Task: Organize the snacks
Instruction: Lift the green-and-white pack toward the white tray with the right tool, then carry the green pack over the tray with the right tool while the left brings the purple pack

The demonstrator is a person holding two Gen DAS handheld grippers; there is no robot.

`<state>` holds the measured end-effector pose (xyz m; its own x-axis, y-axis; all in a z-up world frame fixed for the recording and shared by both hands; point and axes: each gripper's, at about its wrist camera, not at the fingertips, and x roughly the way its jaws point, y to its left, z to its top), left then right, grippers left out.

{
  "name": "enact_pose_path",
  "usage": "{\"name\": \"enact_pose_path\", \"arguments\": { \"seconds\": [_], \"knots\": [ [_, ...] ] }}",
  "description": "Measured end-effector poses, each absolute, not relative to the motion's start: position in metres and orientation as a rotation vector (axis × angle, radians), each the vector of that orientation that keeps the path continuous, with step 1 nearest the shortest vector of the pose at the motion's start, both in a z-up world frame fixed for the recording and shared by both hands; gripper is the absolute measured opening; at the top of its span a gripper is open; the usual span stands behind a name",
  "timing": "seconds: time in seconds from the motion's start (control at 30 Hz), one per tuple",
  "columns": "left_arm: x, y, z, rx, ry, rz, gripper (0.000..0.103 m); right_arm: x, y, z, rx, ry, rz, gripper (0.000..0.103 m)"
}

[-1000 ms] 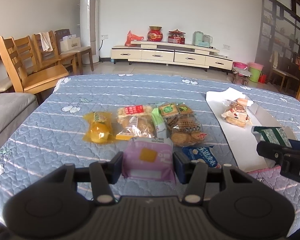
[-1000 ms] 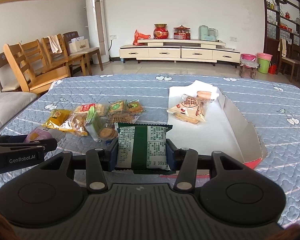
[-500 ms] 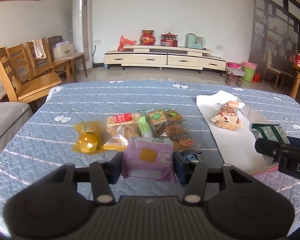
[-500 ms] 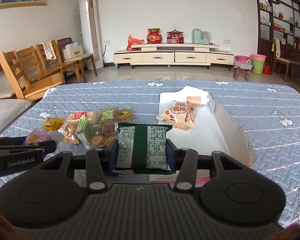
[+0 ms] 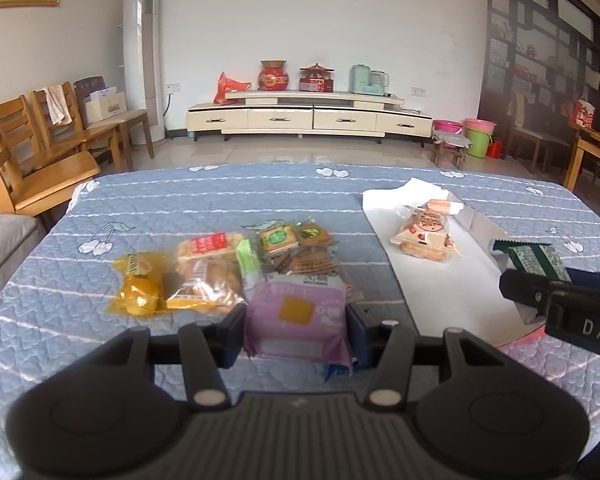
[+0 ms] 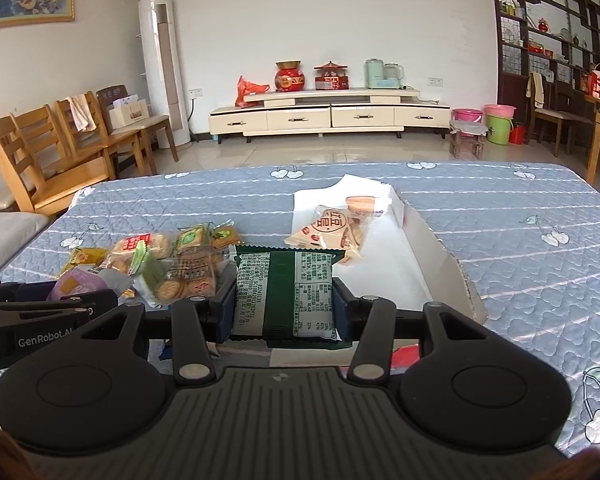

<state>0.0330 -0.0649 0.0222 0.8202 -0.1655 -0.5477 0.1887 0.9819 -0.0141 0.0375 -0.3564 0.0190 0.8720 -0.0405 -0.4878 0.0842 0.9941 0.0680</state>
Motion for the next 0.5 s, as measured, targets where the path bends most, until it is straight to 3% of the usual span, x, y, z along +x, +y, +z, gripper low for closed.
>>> {"name": "enact_pose_path", "arguments": {
  "seconds": [0.5],
  "knots": [
    [0.038, -0.09, 0.026, 0.057, 0.573, -0.239, 0.052, 0.036, -0.356, 0.02, 0.103, 0.503, -0.107, 0.059]
  ]
}}
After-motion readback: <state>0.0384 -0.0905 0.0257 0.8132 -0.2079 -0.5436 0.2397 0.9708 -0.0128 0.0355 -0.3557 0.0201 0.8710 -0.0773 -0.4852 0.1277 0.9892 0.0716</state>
